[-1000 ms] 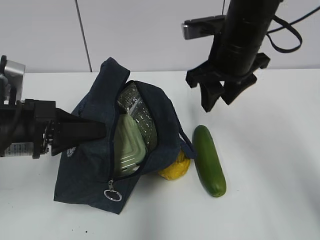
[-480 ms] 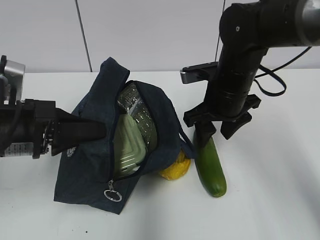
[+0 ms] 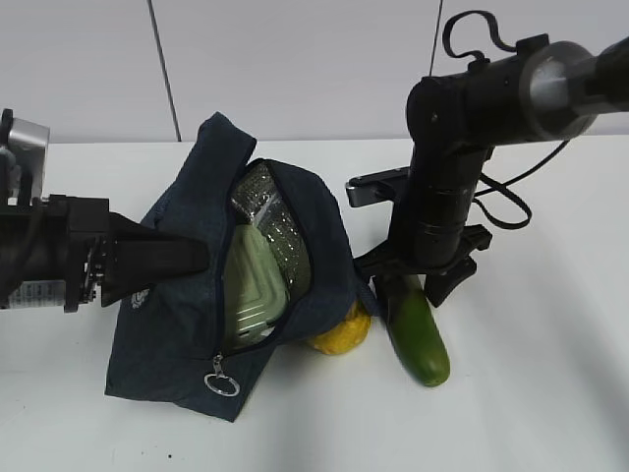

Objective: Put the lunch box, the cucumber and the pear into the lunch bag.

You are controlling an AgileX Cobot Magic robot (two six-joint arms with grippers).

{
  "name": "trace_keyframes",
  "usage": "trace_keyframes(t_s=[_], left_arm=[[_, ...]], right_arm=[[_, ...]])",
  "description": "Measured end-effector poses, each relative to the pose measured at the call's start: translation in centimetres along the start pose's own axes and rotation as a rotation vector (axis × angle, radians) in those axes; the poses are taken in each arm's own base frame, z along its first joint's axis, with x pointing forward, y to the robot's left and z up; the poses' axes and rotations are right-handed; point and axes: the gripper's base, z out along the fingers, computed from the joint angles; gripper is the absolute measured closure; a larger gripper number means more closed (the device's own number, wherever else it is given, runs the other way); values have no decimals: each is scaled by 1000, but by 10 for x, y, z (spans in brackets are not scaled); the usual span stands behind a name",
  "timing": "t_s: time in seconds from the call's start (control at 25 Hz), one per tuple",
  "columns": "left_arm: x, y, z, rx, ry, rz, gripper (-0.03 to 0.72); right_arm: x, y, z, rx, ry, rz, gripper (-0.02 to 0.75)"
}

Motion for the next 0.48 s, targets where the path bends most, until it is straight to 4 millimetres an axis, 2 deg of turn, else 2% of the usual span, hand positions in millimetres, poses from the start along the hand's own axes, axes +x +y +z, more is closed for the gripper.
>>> trace_keyframes(t_s=[0.16,0.48], left_arm=[[0,0,0,-1,0,0,708],[0,0,0,-1,0,0,708]], right_arm=[[-1,-1,12,-2,22,4,237],[1,-3,12,29,51,-16,331]])
